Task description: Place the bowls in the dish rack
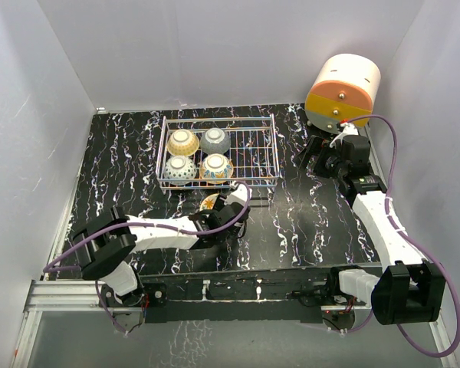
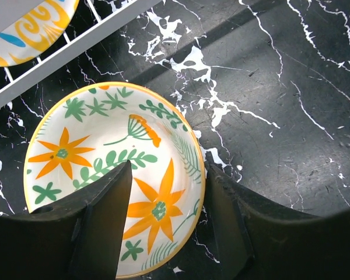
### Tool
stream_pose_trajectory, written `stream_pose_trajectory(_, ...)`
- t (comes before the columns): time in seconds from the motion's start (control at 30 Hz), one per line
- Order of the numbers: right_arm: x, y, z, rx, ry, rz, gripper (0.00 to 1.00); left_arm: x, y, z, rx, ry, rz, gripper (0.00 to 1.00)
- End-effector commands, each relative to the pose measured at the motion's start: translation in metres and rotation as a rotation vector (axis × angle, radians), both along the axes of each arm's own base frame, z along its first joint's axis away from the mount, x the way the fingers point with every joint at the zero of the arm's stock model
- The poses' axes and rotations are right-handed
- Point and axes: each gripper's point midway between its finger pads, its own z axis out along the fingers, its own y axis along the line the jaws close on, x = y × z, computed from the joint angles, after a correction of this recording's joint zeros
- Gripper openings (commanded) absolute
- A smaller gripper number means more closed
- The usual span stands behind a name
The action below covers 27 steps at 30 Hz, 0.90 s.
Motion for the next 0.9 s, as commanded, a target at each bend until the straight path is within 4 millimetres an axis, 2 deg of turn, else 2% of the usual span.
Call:
stream_pose_trajectory(0.0,0.008,-0.001,0.022,0.008,-0.073,-0.003,1.0,0.002,0.005,-0.008,0.02,-0.015,0.019,0.5)
stream_pose_trajectory(0.1,0.009,-0.001,0.023,0.006,-0.074,-0.005,1.0,-0.001,0.01,-0.023,0.039,0.004,0.036,0.45)
stream_pose_trajectory(0.3,0.009,-0.002,0.021,0.003,-0.071,-0.008,1.0,-0.001,0.014,-0.034,0.057,0.009,0.051,0.39)
stream_pose_trajectory(0.47,0.008,-0.004,0.022,-0.001,-0.075,-0.017,1.0,-0.002,0.018,-0.04,0.071,0.019,0.067,0.15)
stream_pose_trajectory(0.53,0.007,-0.004,0.021,-0.003,-0.074,-0.019,1.0,-0.003,0.02,-0.039,0.069,0.018,0.075,0.0)
stream_pose_trajectory(0.73,0.007,-0.005,0.02,-0.006,-0.073,-0.022,1.0,-0.004,0.018,-0.024,0.04,0.023,0.078,0.0)
stream_pose_trajectory(0.83,0.007,-0.006,0.019,-0.011,-0.073,-0.028,1.0,-0.008,0.008,0.0,-0.019,0.046,0.065,0.0)
stream_pose_trajectory(0.87,0.007,-0.007,0.019,-0.012,-0.074,-0.031,1.0,-0.009,0.001,0.014,-0.061,0.051,0.051,0.0)
